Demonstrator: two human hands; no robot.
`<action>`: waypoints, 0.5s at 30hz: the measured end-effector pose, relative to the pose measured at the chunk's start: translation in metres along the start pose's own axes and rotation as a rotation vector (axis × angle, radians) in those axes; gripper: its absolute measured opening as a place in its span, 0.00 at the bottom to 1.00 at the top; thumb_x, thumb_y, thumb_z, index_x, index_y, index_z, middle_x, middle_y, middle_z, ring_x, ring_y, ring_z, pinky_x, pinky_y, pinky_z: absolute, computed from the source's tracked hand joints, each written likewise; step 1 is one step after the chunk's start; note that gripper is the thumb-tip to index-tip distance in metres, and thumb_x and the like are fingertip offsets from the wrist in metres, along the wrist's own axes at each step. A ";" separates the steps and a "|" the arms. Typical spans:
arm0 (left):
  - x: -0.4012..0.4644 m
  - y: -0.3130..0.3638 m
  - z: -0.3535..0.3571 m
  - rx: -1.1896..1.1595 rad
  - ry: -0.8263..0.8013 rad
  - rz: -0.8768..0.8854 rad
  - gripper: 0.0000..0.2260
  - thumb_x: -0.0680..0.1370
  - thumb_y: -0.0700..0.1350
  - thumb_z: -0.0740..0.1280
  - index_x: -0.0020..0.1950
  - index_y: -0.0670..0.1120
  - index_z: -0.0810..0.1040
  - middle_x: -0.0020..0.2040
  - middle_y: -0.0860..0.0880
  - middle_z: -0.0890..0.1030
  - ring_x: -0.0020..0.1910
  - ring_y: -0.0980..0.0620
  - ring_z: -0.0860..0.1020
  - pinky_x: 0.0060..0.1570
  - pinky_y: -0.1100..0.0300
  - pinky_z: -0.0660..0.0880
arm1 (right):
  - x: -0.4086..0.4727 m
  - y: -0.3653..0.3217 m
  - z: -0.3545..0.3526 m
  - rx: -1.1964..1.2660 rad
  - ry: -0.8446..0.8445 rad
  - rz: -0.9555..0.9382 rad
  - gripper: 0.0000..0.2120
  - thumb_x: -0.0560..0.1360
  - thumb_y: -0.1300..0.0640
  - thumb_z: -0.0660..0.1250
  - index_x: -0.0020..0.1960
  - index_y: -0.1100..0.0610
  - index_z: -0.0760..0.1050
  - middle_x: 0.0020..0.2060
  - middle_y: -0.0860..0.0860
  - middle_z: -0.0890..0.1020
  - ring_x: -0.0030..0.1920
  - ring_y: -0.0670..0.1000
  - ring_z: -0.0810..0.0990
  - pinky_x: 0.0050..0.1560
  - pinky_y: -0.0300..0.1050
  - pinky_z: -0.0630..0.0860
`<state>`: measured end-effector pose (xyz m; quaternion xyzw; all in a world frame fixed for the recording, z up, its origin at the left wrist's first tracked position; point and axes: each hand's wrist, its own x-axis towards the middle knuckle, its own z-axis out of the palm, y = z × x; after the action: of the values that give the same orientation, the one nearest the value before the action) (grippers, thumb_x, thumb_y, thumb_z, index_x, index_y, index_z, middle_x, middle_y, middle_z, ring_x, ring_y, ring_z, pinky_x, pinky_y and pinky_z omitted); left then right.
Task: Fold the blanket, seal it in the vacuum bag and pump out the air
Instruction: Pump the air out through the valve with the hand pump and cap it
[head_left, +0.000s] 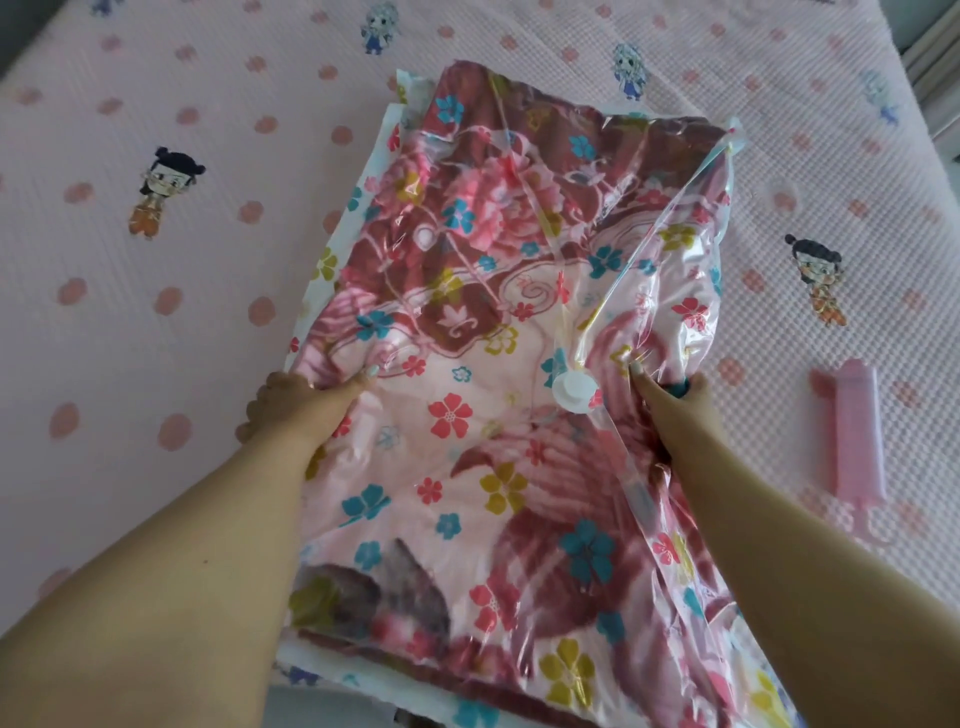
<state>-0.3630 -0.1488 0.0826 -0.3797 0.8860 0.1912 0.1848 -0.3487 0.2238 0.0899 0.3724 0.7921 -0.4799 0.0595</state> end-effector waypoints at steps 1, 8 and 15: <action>0.007 -0.009 -0.005 0.014 0.010 0.003 0.55 0.55 0.83 0.58 0.65 0.41 0.67 0.61 0.39 0.74 0.59 0.38 0.73 0.58 0.45 0.71 | -0.008 -0.002 0.009 -0.005 -0.001 -0.006 0.31 0.55 0.24 0.68 0.45 0.46 0.68 0.39 0.47 0.80 0.36 0.47 0.80 0.29 0.39 0.70; 0.064 -0.083 -0.053 0.001 0.049 -0.002 0.50 0.60 0.79 0.61 0.65 0.41 0.68 0.61 0.40 0.75 0.59 0.37 0.74 0.59 0.44 0.72 | -0.059 -0.028 0.093 -0.008 -0.044 -0.050 0.27 0.58 0.28 0.69 0.44 0.46 0.67 0.40 0.47 0.80 0.37 0.48 0.80 0.31 0.40 0.70; 0.130 -0.146 -0.121 -0.256 -0.042 0.176 0.41 0.60 0.68 0.72 0.70 0.54 0.66 0.63 0.47 0.77 0.58 0.41 0.76 0.56 0.50 0.73 | -0.087 -0.067 0.191 -0.035 -0.153 -0.079 0.31 0.60 0.30 0.69 0.52 0.48 0.67 0.43 0.49 0.79 0.42 0.51 0.80 0.42 0.48 0.78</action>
<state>-0.3600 -0.3776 0.0960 -0.3170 0.8803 0.3259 0.1358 -0.3799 0.0063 0.0760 0.3020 0.8076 -0.4951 0.1071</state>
